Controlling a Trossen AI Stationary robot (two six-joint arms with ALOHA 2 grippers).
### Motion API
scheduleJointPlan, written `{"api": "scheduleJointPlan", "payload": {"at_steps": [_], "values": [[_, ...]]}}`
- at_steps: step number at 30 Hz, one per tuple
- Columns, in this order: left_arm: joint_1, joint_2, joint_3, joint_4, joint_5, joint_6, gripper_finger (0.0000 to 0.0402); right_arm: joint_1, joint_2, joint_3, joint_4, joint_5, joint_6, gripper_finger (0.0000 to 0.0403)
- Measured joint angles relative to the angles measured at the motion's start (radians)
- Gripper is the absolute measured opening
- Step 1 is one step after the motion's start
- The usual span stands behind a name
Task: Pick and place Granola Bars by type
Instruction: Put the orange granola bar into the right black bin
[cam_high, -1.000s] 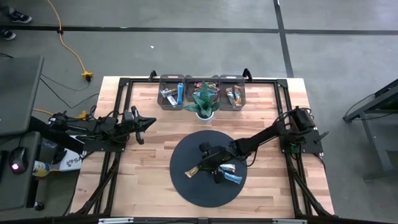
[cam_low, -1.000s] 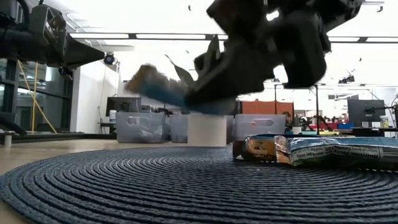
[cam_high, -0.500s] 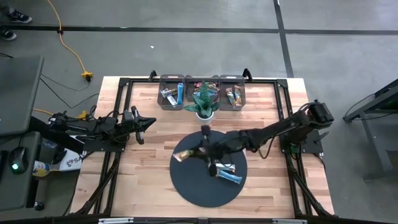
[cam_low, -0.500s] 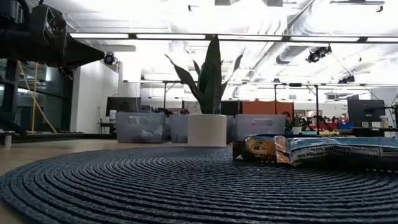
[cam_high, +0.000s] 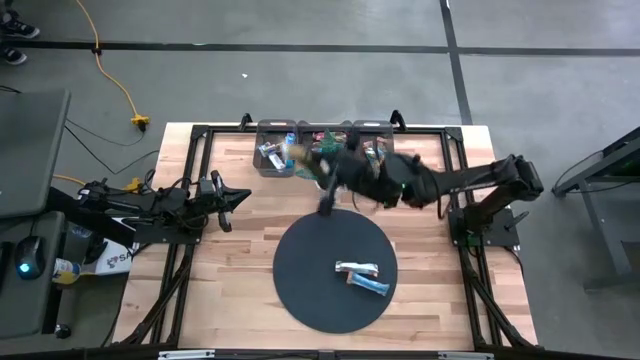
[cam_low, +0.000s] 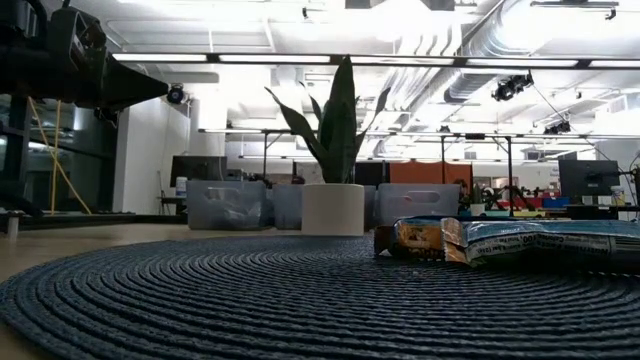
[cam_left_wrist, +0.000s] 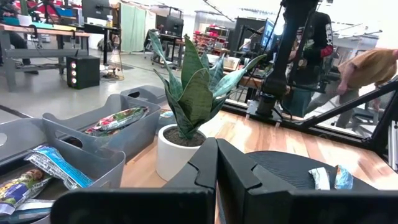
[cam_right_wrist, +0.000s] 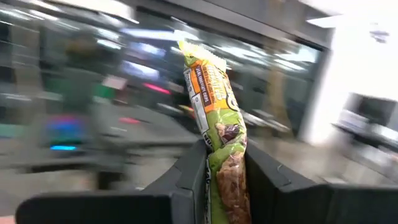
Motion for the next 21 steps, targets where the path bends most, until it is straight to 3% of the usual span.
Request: {"api": "scheduleJointPlan", "payload": {"at_steps": [3,12,17,21], "values": [[0.0,0.0,0.0,0.0,0.0,0.0,0.0001,-0.049,0.0,0.047,-0.092,0.155,0.011,0.0071],[0.0,0.0,0.0,0.0,0.0,0.0,0.0001,-0.206,0.0,0.078,-0.395,0.463,0.095,0.0071],[0.0,0.0,0.0,0.0,0.0,0.0,0.0001,-0.304,0.0,0.078,-0.682,0.472,0.335,0.0071],[0.0,0.0,0.0,0.0,0.0,0.0,0.0001,-0.407,0.0,0.077,-0.946,0.405,0.61,0.0071]]}}
